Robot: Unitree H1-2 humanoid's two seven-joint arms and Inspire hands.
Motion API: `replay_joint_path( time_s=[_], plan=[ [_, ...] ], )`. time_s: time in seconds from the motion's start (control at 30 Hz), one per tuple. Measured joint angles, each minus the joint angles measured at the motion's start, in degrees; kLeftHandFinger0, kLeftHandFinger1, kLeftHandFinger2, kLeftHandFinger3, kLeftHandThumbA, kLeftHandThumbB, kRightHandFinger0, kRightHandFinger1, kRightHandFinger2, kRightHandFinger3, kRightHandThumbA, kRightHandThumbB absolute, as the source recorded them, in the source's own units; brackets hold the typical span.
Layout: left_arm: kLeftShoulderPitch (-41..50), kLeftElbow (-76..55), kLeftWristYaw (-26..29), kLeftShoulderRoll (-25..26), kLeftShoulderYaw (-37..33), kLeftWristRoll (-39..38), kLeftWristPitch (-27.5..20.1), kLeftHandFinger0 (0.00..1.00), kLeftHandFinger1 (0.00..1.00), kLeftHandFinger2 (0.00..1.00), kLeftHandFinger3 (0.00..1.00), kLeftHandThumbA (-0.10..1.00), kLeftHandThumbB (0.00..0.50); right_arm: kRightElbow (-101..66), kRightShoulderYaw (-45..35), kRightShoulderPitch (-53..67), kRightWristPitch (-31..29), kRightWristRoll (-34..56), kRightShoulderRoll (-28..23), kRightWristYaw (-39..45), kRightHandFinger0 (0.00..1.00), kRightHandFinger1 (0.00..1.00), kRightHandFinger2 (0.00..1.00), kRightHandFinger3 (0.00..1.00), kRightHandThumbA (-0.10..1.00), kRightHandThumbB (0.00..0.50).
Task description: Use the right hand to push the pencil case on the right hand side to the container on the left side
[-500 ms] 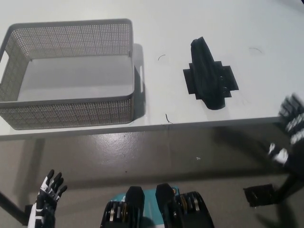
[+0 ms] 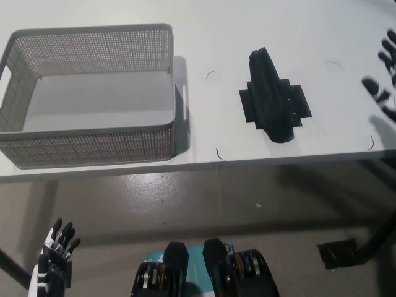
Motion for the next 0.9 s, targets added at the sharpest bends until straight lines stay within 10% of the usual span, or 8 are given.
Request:
replay_joint_path(
  time_s=[0.37, 0.7, 0.9],
  plan=[
    [0.0, -0.3, -0.7, 0.0, 0.3, 0.0, -0.1, 1.00, 1.00, 1.00, 1.00, 1.00, 0.393, 28.3, -0.1, -16.2, -1.4, 0.4, -0.4, 2.0, 1.00, 1.00, 1.00, 1.00, 1.00, 0.245],
    [0.1, -0.6, -0.7, -0.1, 0.3, 0.0, -0.1, 1.00, 1.00, 1.00, 1.00, 1.00, 0.391, 54.7, -0.1, -28.6, -6.2, 0.3, -0.2, 3.9, 1.00, 1.00, 1.00, 1.00, 1.00, 0.356],
    [0.2, -1.1, -0.7, -0.2, 0.3, 0.3, -0.1, 1.00, 1.00, 1.00, 1.00, 1.00, 0.374, 66.4, -0.5, -33.8, -9.0, 0.2, 0.8, 4.6, 1.00, 1.00, 1.00, 1.00, 1.00, 0.319]
  ],
)
